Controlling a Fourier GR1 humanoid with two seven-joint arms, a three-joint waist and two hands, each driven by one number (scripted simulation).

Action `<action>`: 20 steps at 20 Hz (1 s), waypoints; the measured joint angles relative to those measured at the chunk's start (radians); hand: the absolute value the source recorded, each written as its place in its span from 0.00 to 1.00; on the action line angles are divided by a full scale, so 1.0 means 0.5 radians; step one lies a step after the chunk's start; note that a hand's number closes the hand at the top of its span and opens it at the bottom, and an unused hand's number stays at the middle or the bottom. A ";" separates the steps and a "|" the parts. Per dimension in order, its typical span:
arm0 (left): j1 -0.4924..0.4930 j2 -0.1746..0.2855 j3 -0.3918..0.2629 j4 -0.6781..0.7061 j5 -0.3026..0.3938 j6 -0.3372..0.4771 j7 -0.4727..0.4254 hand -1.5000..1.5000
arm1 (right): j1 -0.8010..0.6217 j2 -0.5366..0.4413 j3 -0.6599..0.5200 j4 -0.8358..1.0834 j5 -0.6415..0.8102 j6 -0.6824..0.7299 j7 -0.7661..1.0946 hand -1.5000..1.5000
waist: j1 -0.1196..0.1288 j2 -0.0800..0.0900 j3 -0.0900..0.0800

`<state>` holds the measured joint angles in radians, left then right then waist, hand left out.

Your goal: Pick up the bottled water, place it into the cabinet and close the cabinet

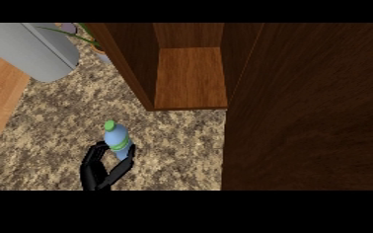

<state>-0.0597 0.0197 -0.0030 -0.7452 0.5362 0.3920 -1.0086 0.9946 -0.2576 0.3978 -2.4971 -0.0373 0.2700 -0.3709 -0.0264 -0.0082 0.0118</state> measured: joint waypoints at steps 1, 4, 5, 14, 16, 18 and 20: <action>-0.010 0.045 -0.040 0.019 -0.049 -0.031 -0.008 1.00 | 0.007 -0.009 0.006 0.000 0.001 0.004 -0.006 0.00 | -0.005 0.001 -0.002; -0.066 0.195 -0.210 0.060 -0.216 -0.197 -0.002 1.00 | -0.007 -0.019 0.012 0.010 0.006 0.005 -0.027 0.00 | -0.035 0.007 -0.006; -0.088 0.243 -0.264 0.071 -0.267 -0.259 -0.001 1.00 | -0.012 -0.024 0.015 0.010 0.007 0.005 -0.028 0.00 | -0.038 0.010 -0.008; -0.304 0.266 -0.506 0.210 -0.475 -0.586 0.061 1.00 | 0.010 -0.036 0.014 0.006 0.010 -0.046 -0.031 0.00 | -0.002 0.013 -0.020; -0.332 0.218 -0.543 0.183 -0.493 -0.610 0.119 1.00 | 0.042 -0.056 -0.001 0.005 0.008 -0.036 -0.068 0.00 | 0.003 0.012 -0.021; -0.356 0.159 -0.578 0.131 -0.504 -0.619 0.192 1.00 | 0.041 -0.057 0.019 0.004 0.009 -0.051 -0.047 0.00 | 0.014 0.011 -0.023; -0.377 0.118 -0.601 0.063 -0.519 -0.602 0.256 1.00 | 0.047 -0.060 0.012 0.003 0.008 -0.063 -0.051 0.00 | 0.021 0.011 -0.023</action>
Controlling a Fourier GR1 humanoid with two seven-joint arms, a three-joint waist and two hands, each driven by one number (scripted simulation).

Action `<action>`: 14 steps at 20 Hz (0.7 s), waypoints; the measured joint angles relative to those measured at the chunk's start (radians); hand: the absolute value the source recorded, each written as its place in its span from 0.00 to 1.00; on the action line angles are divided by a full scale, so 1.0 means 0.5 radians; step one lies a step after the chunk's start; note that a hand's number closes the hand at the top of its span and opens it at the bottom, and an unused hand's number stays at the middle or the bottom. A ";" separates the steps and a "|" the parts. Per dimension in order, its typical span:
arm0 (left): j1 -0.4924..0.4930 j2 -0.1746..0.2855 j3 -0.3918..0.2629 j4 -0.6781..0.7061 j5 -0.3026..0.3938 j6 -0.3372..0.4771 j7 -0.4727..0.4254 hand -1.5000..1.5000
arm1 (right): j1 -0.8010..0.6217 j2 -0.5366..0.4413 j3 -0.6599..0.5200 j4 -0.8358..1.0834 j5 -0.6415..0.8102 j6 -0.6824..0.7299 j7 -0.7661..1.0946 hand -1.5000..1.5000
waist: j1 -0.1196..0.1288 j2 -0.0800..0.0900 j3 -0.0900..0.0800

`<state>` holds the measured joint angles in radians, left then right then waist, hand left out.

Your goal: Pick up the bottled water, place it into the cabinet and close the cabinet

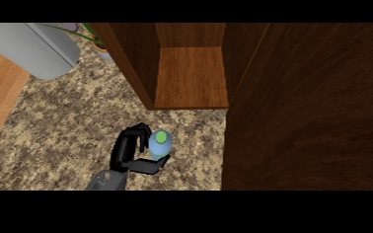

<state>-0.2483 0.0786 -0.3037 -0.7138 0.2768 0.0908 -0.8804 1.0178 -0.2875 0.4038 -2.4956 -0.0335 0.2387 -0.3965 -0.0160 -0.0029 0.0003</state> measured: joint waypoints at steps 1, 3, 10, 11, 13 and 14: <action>0.000 -0.019 -0.010 -0.048 -0.002 0.015 0.042 1.00 | 0.018 -0.005 -0.006 -0.001 -0.001 0.000 -0.022 0.00 | 0.001 -0.002 0.000; -0.030 -0.056 -0.022 -0.133 -0.003 0.040 0.141 1.00 | 0.010 -0.015 -0.036 -0.002 -0.005 -0.006 -0.012 0.00 | 0.008 -0.001 0.000; -0.255 -0.137 -0.142 -0.329 0.054 0.305 0.547 1.00 | 0.026 -0.037 -0.052 -0.005 -0.017 -0.003 -0.023 0.00 | -0.003 0.000 -0.001; -0.296 -0.141 -0.167 -0.340 0.074 0.353 0.592 1.00 | 0.037 -0.039 -0.056 -0.002 -0.017 0.000 -0.041 0.00 | -0.008 0.001 -0.001; -0.364 -0.147 -0.214 -0.395 0.118 0.442 0.695 1.00 | 0.034 -0.050 -0.103 -0.002 -0.023 0.003 -0.049 0.00 | -0.009 0.002 -0.001; -0.405 -0.149 -0.215 -0.405 0.133 0.467 0.754 1.00 | 0.046 -0.059 -0.124 -0.002 -0.026 0.012 -0.061 0.00 | -0.010 0.002 -0.001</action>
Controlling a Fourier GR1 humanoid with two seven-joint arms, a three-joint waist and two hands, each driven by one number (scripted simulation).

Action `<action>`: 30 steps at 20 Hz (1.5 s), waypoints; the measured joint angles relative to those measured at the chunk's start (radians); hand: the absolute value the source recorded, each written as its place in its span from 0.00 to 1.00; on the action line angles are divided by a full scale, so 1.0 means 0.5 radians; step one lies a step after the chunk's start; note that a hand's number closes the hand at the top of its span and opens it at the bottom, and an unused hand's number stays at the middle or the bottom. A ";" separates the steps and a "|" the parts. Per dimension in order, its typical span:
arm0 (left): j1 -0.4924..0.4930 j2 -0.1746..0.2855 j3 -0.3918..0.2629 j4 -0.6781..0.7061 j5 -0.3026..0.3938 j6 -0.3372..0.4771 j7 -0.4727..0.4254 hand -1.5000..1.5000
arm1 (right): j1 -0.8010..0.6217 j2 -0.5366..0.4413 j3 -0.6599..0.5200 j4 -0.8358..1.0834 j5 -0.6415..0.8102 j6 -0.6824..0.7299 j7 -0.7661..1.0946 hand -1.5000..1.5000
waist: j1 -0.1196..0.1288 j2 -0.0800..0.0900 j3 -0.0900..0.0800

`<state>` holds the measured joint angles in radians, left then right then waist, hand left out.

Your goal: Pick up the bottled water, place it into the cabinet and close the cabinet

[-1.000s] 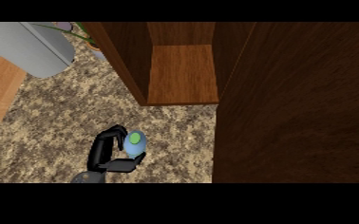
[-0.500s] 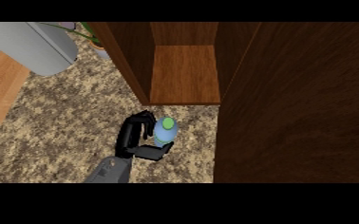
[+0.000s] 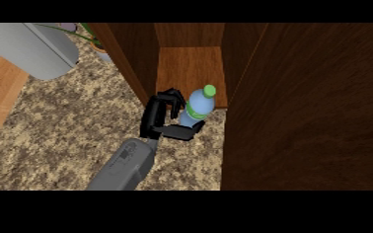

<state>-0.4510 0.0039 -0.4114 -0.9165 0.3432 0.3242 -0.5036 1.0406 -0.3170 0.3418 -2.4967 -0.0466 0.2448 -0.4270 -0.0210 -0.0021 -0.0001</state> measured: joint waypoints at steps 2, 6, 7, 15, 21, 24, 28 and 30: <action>-0.110 -0.003 0.024 0.036 0.022 0.044 0.068 1.00 | -0.007 -0.012 -0.063 -0.001 -0.012 0.010 -0.007 0.00 | -0.002 0.004 0.000; -0.350 -0.006 0.007 0.170 0.100 0.191 0.183 1.00 | 0.019 -0.011 -0.107 0.007 -0.026 0.040 -0.062 0.00 | -0.030 0.009 0.000; -0.402 -0.006 0.011 0.204 0.113 0.214 0.206 1.00 | 0.034 -0.011 -0.116 0.009 -0.030 0.052 -0.082 0.00 | -0.033 0.009 0.000; -0.768 -0.007 0.096 0.580 0.311 0.309 0.264 1.00 | 0.072 -0.030 -0.179 0.012 -0.059 0.129 -0.132 0.00 | -0.064 0.025 -0.001; -1.021 -0.002 0.170 0.942 0.255 0.526 0.255 1.00 | 0.069 -0.018 -0.213 0.037 -0.077 0.163 -0.181 0.00 | -0.084 0.036 0.000; -1.113 -0.001 0.129 1.115 0.153 0.695 0.244 0.00 | 0.066 -0.020 -0.213 0.041 -0.081 0.185 -0.197 0.00 | -0.096 0.042 0.000; -1.247 0.002 0.114 1.324 0.070 0.851 0.271 0.00 | 0.042 -0.024 -0.243 0.063 -0.090 0.217 -0.221 0.00 | -0.107 0.051 0.001; -1.288 -0.002 0.123 1.392 0.055 0.911 0.266 0.00 | 0.039 -0.027 -0.250 0.062 -0.096 0.229 -0.221 0.00 | -0.110 0.053 0.000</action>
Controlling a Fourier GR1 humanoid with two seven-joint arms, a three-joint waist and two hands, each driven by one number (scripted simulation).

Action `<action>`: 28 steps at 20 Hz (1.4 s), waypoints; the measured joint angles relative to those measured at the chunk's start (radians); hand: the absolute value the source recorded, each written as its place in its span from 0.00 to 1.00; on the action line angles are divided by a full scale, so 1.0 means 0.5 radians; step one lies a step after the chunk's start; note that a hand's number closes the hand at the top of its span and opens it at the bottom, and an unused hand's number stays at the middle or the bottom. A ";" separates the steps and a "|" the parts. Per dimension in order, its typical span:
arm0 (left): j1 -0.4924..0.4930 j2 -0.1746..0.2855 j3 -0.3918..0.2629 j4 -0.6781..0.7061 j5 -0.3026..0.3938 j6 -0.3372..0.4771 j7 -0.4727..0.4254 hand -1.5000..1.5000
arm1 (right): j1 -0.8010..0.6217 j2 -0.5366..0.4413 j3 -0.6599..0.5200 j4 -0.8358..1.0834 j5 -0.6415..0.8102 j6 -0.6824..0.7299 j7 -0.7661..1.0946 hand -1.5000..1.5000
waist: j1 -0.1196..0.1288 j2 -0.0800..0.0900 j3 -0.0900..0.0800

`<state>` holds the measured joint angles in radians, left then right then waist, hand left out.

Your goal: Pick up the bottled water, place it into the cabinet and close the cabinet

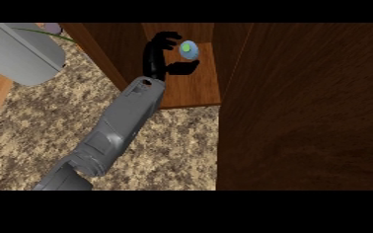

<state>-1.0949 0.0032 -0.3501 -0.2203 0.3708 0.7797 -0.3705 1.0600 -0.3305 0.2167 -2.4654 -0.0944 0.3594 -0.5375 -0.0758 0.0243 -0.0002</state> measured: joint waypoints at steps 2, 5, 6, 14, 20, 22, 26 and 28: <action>-0.028 0.006 0.011 0.061 -0.014 0.058 -0.023 0.00 | 0.012 -0.012 -0.023 -0.002 -0.008 0.020 -0.011 0.00 | -0.009 0.005 -0.001; -0.056 0.024 0.045 0.080 -0.009 0.017 -0.100 0.00 | 0.018 -0.016 -0.034 -0.003 -0.018 0.042 -0.021 0.00 | -0.012 0.010 -0.002; -0.073 0.021 0.061 0.070 0.000 0.000 -0.124 0.00 | 0.032 -0.018 -0.034 -0.003 -0.019 0.053 -0.033 0.00 | -0.014 0.007 -0.003; -0.055 0.007 0.328 -0.212 0.230 -0.385 -0.528 1.00 | -0.005 -0.008 -0.027 0.013 -0.024 0.073 -0.029 0.00 | 0.019 0.005 -0.006; -0.021 -0.003 0.327 -0.278 0.362 -0.625 -0.622 1.00 | -0.013 0.003 0.015 -0.003 -0.029 0.077 0.021 0.00 | 0.028 -0.015 -0.003; 0.033 -0.004 0.273 -0.338 0.424 -0.648 -0.641 1.00 | -0.007 -0.008 0.005 -0.016 -0.033 0.084 0.034 0.00 | 0.029 -0.024 -0.003; 0.156 -0.006 0.152 -0.477 0.527 -0.782 -0.604 1.00 | 0.005 0.002 0.053 -0.033 -0.024 0.078 0.055 0.00 | 0.048 -0.038 -0.003; 0.227 -0.006 0.080 -0.591 0.593 -0.889 -0.557 1.00 | 0.010 0.009 0.081 -0.037 -0.013 0.065 0.072 0.00 | 0.064 -0.046 -0.003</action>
<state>-0.9813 0.0000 -0.3099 -0.5157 0.6672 0.3353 -0.6490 1.0650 -0.3258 0.2571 -2.4837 -0.1011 0.3918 -0.5017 -0.0440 0.0013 -0.0018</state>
